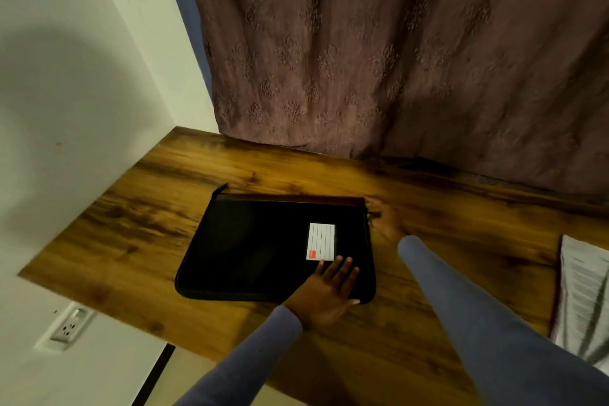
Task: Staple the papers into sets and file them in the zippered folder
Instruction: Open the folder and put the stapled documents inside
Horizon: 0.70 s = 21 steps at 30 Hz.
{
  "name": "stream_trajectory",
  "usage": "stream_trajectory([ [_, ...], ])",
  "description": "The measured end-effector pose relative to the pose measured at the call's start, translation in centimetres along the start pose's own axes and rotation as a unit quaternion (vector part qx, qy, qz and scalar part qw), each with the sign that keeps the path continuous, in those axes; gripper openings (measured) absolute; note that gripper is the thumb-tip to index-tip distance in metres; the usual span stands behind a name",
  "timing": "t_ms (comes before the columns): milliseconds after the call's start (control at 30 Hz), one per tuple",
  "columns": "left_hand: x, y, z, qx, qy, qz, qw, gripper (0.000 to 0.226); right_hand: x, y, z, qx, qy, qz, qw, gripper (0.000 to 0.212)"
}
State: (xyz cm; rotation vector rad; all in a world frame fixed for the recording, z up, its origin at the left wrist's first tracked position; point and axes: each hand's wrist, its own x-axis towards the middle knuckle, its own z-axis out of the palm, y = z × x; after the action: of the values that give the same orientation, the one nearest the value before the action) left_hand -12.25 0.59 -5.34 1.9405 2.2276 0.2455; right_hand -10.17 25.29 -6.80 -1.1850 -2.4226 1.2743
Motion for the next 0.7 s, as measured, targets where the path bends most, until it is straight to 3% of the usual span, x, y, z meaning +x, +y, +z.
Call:
stream_trajectory([
  [100, -0.5, -0.2, 0.5, 0.021, 0.053, 0.025, 0.998, 0.060, 0.1, 0.0, -0.5, -0.029, -0.019, 0.024, 0.999, 0.037],
  [200, -0.7, -0.4, 0.2, 0.028, 0.076, 0.028, 0.996, 0.059, 0.1, -0.5, -0.3, -0.041, -0.011, -0.016, 0.999, 0.044],
  [300, -1.0, -0.3, -0.5, 0.028, 0.062, 0.021, 0.997, 0.053, -0.2, -1.5, 0.0, 0.043, -0.033, 0.000, 0.999, 0.055],
  [400, -1.6, -0.6, -0.5, 0.039, 0.095, 0.031, 0.994, 0.055, 0.4, -1.7, 0.1, 0.087, 0.001, 0.040, 0.995, 0.043],
  [533, -1.9, -0.9, -0.1, 0.060, 0.120, 0.050, 0.990, 0.057, 0.4, -1.5, -0.4, -0.029, 0.056, 0.031, 0.998, 0.018],
  [700, -1.6, -0.6, -0.4, 0.030, 0.083, 0.038, 0.995, 0.047, -2.9, -3.0, -1.5, -0.231, 0.024, -0.037, 0.972, 0.023],
])
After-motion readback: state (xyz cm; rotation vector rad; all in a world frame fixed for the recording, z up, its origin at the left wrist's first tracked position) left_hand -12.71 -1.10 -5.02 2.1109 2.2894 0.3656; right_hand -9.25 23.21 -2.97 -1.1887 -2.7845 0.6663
